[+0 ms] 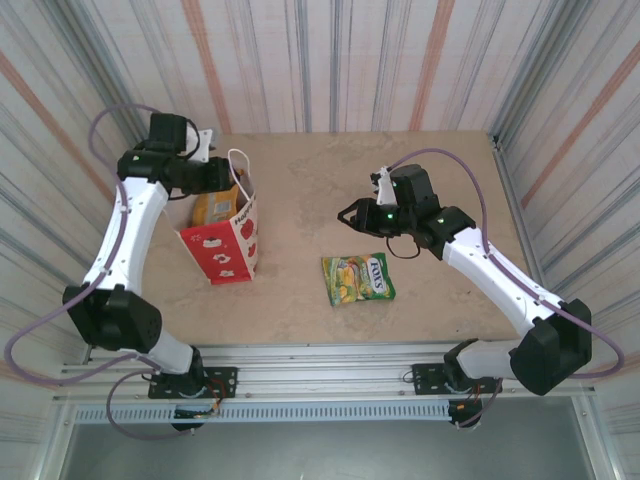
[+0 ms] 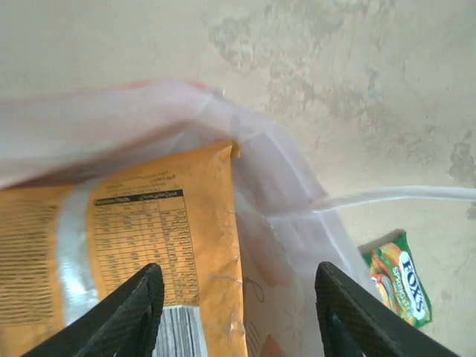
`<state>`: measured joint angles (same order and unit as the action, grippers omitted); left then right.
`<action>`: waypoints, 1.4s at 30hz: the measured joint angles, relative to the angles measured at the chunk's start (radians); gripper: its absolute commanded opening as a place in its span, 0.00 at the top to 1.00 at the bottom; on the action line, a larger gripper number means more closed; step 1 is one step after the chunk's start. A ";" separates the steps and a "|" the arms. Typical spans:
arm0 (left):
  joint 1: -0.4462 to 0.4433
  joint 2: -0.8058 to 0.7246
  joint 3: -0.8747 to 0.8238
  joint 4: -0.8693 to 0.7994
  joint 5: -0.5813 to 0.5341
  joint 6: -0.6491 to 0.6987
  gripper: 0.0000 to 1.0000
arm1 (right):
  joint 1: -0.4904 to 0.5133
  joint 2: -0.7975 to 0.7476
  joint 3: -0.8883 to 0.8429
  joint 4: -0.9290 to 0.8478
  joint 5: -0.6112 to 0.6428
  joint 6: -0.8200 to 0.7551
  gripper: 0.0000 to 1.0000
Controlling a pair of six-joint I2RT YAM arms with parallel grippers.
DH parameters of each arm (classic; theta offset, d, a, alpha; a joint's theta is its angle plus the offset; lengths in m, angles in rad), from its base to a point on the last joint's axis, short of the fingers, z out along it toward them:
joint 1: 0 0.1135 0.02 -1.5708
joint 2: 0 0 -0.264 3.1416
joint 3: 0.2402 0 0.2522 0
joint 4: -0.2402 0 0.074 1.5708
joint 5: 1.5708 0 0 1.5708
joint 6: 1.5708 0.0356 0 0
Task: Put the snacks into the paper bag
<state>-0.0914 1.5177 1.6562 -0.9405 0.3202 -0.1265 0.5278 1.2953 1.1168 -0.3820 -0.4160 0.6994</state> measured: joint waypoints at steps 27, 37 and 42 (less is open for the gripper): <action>-0.063 0.169 -0.149 -0.024 -0.169 0.092 0.47 | -0.005 -0.021 -0.015 -0.007 0.004 0.000 0.56; -0.079 0.020 0.174 -0.146 -0.200 0.105 0.35 | -0.005 -0.006 0.028 -0.119 0.036 -0.025 0.54; -0.115 -0.093 0.210 -0.208 -0.161 0.106 0.35 | -0.011 0.060 0.106 -0.259 0.058 -0.092 0.52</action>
<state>-0.2066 1.4242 1.8664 -1.1481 0.1593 -0.0208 0.5167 1.3552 1.2228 -0.6411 -0.3584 0.6079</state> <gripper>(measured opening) 0.650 0.474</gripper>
